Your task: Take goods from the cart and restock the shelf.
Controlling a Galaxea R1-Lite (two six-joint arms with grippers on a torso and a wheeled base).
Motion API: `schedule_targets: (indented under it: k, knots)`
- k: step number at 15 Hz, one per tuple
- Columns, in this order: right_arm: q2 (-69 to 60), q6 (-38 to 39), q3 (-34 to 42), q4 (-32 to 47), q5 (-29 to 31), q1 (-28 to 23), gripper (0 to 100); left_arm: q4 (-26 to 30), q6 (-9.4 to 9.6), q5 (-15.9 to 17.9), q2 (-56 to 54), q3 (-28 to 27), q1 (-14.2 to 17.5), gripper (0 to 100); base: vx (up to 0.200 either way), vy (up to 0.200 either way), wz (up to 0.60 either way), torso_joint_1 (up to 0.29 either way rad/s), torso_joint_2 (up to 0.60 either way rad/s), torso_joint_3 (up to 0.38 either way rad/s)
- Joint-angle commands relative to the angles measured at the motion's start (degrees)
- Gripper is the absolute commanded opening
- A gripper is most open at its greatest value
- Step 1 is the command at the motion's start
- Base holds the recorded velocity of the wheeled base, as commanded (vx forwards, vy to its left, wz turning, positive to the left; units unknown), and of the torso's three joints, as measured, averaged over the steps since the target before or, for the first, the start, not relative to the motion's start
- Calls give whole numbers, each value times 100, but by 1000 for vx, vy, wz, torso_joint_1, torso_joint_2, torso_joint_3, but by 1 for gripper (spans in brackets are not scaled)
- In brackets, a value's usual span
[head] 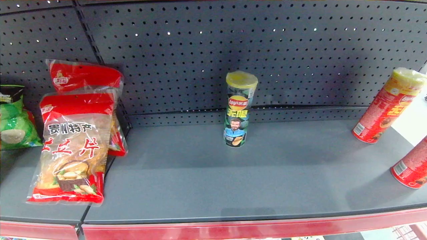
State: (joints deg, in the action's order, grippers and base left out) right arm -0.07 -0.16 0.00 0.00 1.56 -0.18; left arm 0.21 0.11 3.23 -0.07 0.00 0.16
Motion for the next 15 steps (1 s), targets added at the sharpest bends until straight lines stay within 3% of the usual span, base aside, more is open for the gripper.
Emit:
schedule_targets:
  k: [1,15]
  knots:
    - [7,-2,0,0,2,1,100,-3,-2,-7,7,0,2,100,0,-200,0,2,-2,2]
    - [7,7,0,0,-7,1,100,-3,-2,2,7,0,2,100,0,-200,0,2,2,2]
